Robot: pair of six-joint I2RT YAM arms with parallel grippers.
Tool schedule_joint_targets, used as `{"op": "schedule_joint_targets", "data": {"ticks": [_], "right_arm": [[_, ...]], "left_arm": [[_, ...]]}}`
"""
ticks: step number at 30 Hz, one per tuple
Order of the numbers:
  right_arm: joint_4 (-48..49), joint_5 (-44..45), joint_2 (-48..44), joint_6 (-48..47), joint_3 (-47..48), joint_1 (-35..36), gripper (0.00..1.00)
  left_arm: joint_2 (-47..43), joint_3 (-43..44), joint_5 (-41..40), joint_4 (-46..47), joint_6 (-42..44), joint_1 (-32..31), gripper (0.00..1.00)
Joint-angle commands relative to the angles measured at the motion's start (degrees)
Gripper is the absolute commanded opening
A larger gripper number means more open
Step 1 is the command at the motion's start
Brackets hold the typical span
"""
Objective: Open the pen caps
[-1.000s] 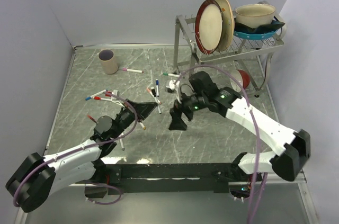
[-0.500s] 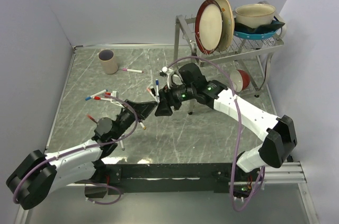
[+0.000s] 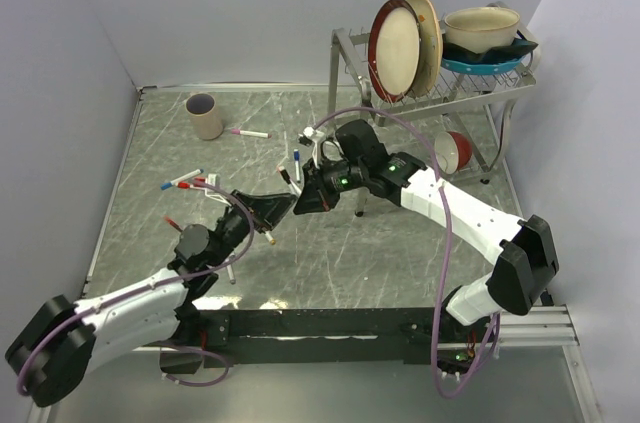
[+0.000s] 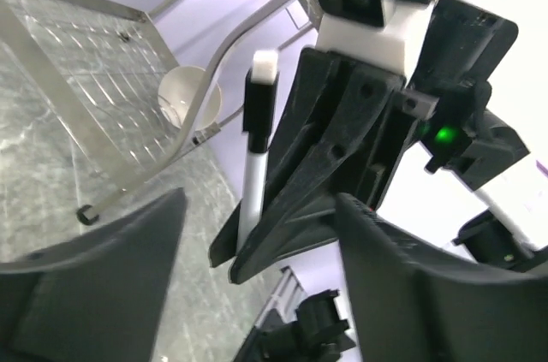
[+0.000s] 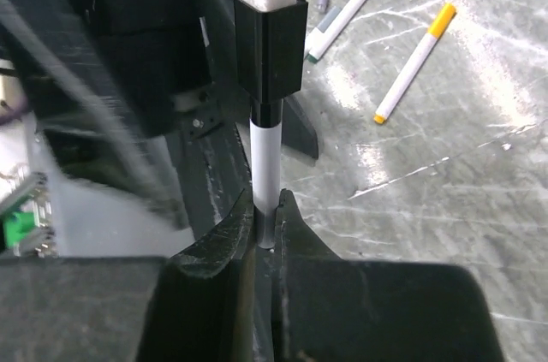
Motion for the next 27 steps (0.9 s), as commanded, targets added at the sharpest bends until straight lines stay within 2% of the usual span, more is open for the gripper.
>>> {"op": "schedule_joint_targets", "data": {"ticks": [1, 4, 8, 12, 15, 20, 27], "right_arm": [[-0.77, -3.35, -2.2, -7.02, -1.36, 0.19, 0.0], [-2.17, -6.96, -2.73, -11.07, -1.81, 0.19, 0.0], [-3.32, -8.99, -1.94, -12.66, -1.1, 0.19, 0.0], [-3.76, -9.43, -1.67, -13.02, -1.1, 0.19, 0.0], [-4.11, -9.69, -1.67, -13.46, -1.1, 0.19, 0.0], [-4.2, -9.96, -1.32, -13.63, -1.36, 0.11, 0.0], [-4.9, -10.75, -0.18, -13.63, -0.31, 0.28, 0.0]], "left_arm": [[-6.28, 3.67, -3.7, -12.21, 3.13, -0.21, 0.81], [-9.53, 4.11, -5.1, -14.88, 4.28, -0.21, 0.86], [-9.19, 5.51, -5.2, -18.14, 4.55, -0.21, 0.86], [-6.82, 7.27, -3.79, -18.84, 4.9, -0.21, 0.74], [-5.5, 8.59, -3.26, -19.55, 5.16, -0.21, 0.69], [-5.58, 9.12, -3.09, -19.28, 5.51, -0.12, 0.65], [-5.41, 9.03, -1.59, -18.06, 5.43, -0.12, 0.53]]}}
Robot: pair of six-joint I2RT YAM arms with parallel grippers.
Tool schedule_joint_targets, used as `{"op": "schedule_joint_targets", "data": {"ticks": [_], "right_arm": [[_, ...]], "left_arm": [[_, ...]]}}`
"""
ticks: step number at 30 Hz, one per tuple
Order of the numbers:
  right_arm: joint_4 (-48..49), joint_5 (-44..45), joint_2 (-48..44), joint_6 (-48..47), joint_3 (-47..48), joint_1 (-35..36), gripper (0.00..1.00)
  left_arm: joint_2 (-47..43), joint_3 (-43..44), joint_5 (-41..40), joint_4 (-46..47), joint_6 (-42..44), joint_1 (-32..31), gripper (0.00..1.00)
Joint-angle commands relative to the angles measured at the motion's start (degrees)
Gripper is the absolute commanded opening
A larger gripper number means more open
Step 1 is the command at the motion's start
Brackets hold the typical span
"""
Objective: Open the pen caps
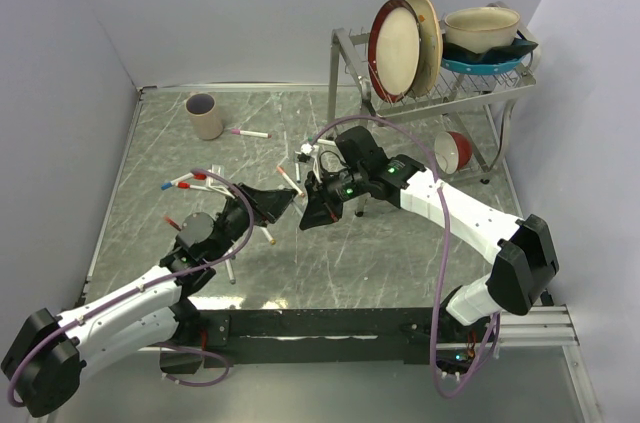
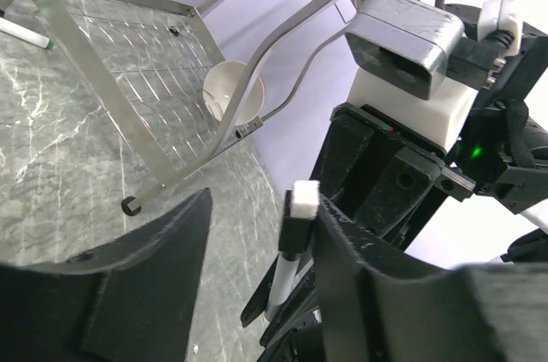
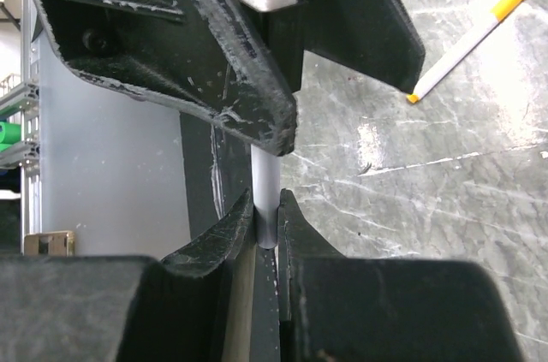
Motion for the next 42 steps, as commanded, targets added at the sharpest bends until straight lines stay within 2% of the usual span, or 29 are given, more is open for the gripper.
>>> {"op": "schedule_joint_targets", "data": {"ticks": [1, 13, 16, 17, 19, 20, 21, 23, 24, 25, 27, 31, 33, 34, 35, 36, 37, 41, 42], "right_arm": [[-0.05, -1.85, 0.12, -1.02, 1.5, 0.19, 0.0], [-0.75, -1.24, 1.01, -1.81, 1.68, 0.54, 0.0], [-1.02, -0.8, 1.09, -2.07, 1.68, 0.81, 0.0], [-0.93, -0.71, 1.27, -2.16, 1.68, 0.9, 0.0], [-1.28, -0.27, 1.36, -2.51, 1.94, 0.98, 0.0], [-1.63, -0.01, 1.36, -2.6, 2.03, 1.07, 0.02], [-1.72, 0.43, 1.36, -2.86, 2.47, 1.07, 0.14], [-2.16, 1.14, 1.1, -3.04, 3.26, 1.07, 0.28], [-2.51, 1.14, 1.27, -3.48, 4.74, 1.07, 0.4], [-3.47, 1.66, 1.44, -3.66, 5.8, 1.07, 0.46], [-4.35, 1.84, 2.84, -3.74, 9.04, 1.07, 0.55], [-5.24, 0.35, 5.57, -2.43, 12.66, 1.16, 0.56], [-5.15, 0.26, 6.71, -1.64, 13.19, 1.68, 0.52], [-5.15, 0.26, 6.89, -1.64, 13.19, 1.95, 0.45], [-5.06, 0.35, 7.07, -1.46, 12.67, 2.21, 0.19], [-5.06, 0.61, 7.07, -1.46, 12.4, 2.82, 0.06], [-5.32, 0.96, 6.9, -1.63, 11.88, 3.27, 0.0], [-3.13, 4.29, 3.57, -1.11, 4.17, 4.59, 0.0], [-2.78, 4.74, 2.69, -1.11, 2.66, 4.59, 0.0]], "left_arm": [[-0.05, 1.95, 1.79, 1.79, 1.08, -0.1, 0.53], [-1.19, 1.51, 2.32, 3.37, 0.99, -0.1, 0.39], [-0.93, 1.42, 2.32, 3.73, 0.81, -0.1, 0.25], [-0.84, 1.42, 2.32, 3.73, 0.46, -0.1, 0.16], [-0.58, 1.33, 2.41, 3.73, 0.2, -0.1, 0.06], [-0.49, 1.16, 2.33, 3.99, -0.15, -0.1, 0.03], [-0.4, 0.81, 2.32, 4.34, -0.33, -0.1, 0.01], [-0.4, 0.46, 2.41, 4.6, -0.86, -0.1, 0.01], [-0.32, 0.11, 2.41, 4.95, -1.12, -0.1, 0.01], [-0.23, -0.16, 2.33, 5.39, -1.64, -0.01, 0.01], [0.3, -0.68, 2.32, 6.1, -2.17, -0.1, 0.01], [1.09, -0.95, 2.33, 7.24, -3.23, -0.1, 0.01], [1.0, -1.04, 2.32, 7.24, -3.49, -0.1, 0.01], [0.92, -1.21, 1.98, 6.98, -3.76, -0.1, 0.01], [0.48, -1.21, 1.45, 6.72, -3.85, -0.1, 0.01], [0.13, -1.13, -0.21, 6.11, -3.76, -0.01, 0.01], [-0.22, -0.78, -1.18, 5.32, -3.32, 0.16, 0.01], [-3.03, 2.73, -7.86, -3.71, -3.4, 3.49, 0.01], [-3.3, 3.26, -8.48, -4.35, -3.41, 6.55, 0.01]]}}
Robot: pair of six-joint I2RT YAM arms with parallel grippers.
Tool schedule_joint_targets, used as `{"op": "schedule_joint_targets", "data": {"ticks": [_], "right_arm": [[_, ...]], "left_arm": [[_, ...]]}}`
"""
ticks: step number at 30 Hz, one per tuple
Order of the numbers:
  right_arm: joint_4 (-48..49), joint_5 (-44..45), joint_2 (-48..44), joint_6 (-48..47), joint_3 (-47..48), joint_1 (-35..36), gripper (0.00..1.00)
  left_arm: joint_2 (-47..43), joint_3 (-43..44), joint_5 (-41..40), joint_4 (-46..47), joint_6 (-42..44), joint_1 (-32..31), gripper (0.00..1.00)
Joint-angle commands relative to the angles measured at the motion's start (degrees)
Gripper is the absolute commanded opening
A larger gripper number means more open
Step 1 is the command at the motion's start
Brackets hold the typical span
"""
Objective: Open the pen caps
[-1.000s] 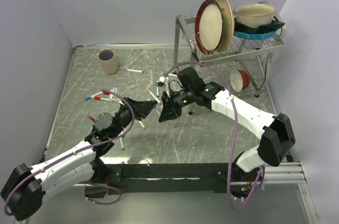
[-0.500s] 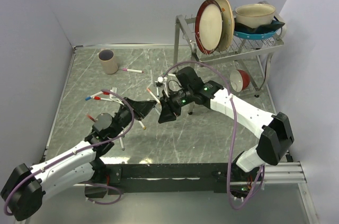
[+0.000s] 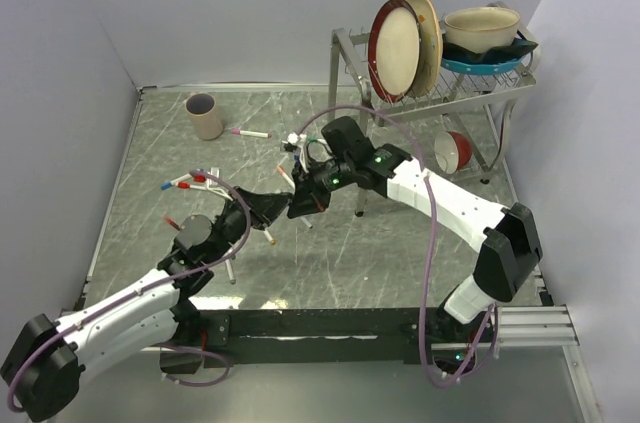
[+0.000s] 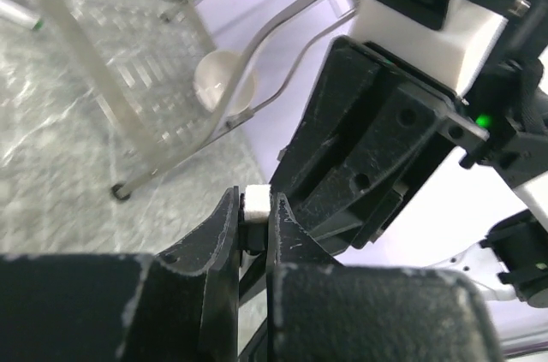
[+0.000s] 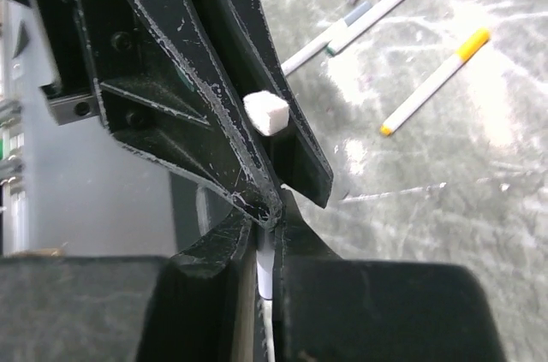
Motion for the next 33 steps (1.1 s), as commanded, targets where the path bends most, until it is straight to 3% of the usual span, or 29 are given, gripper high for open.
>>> {"op": "schedule_joint_targets", "data": {"ticks": [1, 3, 7, 12, 16, 23, 28, 33], "right_arm": [[0.35, 2.38, -4.36, -0.52, -7.84, 3.21, 0.0], [0.7, 3.61, -6.56, -1.13, -11.27, 3.21, 0.0], [1.41, 5.72, -8.58, -1.66, -14.27, 3.12, 0.0], [-1.74, 9.66, -7.8, -7.35, -12.96, 3.39, 0.0], [-7.64, 21.77, -9.54, -18.5, -13.3, 3.39, 0.0], [-5.19, 41.2, -16.93, -26.27, -25.95, 3.21, 0.01], [0.26, 45.54, -15.8, -27.24, -33.68, 0.94, 0.04], [1.41, 47.12, -13.68, -26.62, -34.05, -2.15, 0.04]], "left_arm": [[-2.04, 4.95, -8.21, -4.99, -0.28, 7.99, 0.01], [-1.69, 6.01, -4.96, -4.39, -2.64, 15.34, 0.01], [0.33, 6.53, 1.21, -1.83, -4.68, 22.59, 0.01], [1.04, 6.27, 1.91, -3.58, -5.03, 23.48, 0.01], [0.34, 6.36, 1.65, -15.5, -3.98, 23.48, 0.01], [3.93, 6.71, 1.65, -29.24, -0.99, 24.27, 0.01], [7.27, 5.57, 2.44, -29.17, -0.46, 24.71, 0.01], [9.21, 6.71, 1.83, -29.6, 1.91, 24.97, 0.01]]}}
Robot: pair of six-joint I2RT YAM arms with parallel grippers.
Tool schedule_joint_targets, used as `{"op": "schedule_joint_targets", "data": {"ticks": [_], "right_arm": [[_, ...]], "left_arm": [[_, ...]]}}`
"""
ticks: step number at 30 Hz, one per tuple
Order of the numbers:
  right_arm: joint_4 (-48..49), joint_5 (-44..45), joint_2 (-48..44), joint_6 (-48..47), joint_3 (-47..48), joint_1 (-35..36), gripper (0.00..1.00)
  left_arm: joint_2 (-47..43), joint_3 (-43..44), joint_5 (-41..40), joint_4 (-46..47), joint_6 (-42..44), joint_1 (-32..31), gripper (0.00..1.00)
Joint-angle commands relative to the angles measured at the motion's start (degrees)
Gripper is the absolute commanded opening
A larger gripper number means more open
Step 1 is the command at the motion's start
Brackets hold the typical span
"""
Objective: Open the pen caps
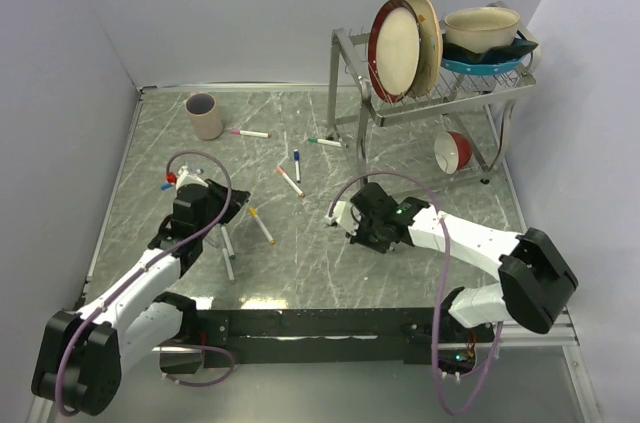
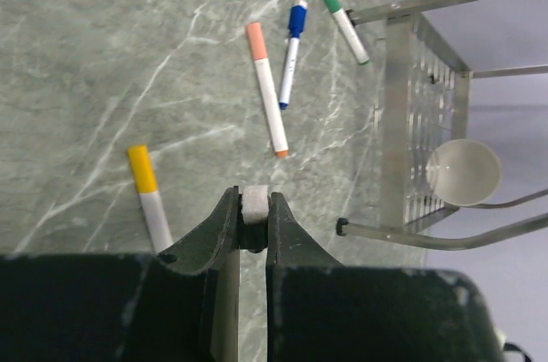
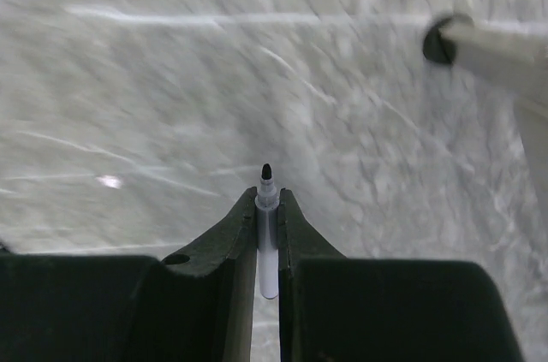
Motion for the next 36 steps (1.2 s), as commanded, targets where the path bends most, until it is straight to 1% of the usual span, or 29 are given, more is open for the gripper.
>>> {"op": "schedule_joint_targets", "data": {"ticks": [1, 3, 9, 12, 13, 15, 16, 17, 19, 21, 24, 28, 34, 36], "right_arm": [[4.01, 3.72, 0.5, -1.16, 0.31, -2.61, 0.07], [3.4, 3.1, 1.11, -1.16, 0.23, -3.4, 0.1], [1.2, 0.46, 5.6, -1.42, 0.75, -4.46, 0.16], [1.02, 0.11, 6.65, -1.42, 1.1, -4.63, 0.21], [1.02, -0.07, 6.57, -1.34, 1.19, -4.55, 0.25], [0.85, -0.68, 6.57, -1.25, 1.28, -4.63, 0.3], [0.76, -0.86, 6.57, -1.25, 1.37, -4.63, 0.34], [0.67, -1.04, 6.65, -1.25, 1.37, -4.72, 0.37], [0.41, -1.21, 6.92, -1.16, 1.46, -4.63, 0.38], [0.23, -1.3, 7.01, -1.16, 1.63, -4.72, 0.39], [0.23, -1.3, 6.39, -1.07, 1.89, -4.63, 0.41], [-0.03, -2.53, 3.07, -0.9, 2.16, -4.72, 0.47], [-0.47, -5.95, -2.56, -1.51, 1.98, -4.72, 0.48], [-0.56, -7.45, -4.06, -1.86, 1.72, -4.72, 0.49]], "left_arm": [[1.65, 1.99, 0.1, -0.18, 3.66, 0.54, 0.01], [2.53, 2.52, -0.08, -0.54, 4.98, 1.24, 0.01], [7.19, 4.89, 0.36, -0.71, 6.56, 3.35, 0.01], [9.21, 7.26, 0.01, -1.59, 7.36, 4.05, 0.01], [10.08, 7.7, 0.01, -1.94, 7.45, 4.31, 0.01], [10.97, 8.67, -0.08, -3.08, 7.54, 4.75, 0.01], [11.84, 9.72, 0.01, -3.43, 7.53, 5.02, 0.01], [12.46, 10.25, 0.01, -3.79, 7.53, 5.37, 0.01], [14.39, 12.18, -2.62, -5.72, 7.27, 5.81, 0.01], [15.71, 14.28, -3.33, -7.91, 7.1, 6.6, 0.01], [18.17, 15.79, -3.42, -8.18, 7.01, 7.39, 0.01], [19.58, 16.67, -1.66, -8.19, 7.88, 7.66, 0.01], [20.64, 16.93, 2.2, -8.27, 10.87, 7.66, 0.01], [20.55, 16.93, 5.18, -8.27, 12.63, 7.66, 0.01]]}}
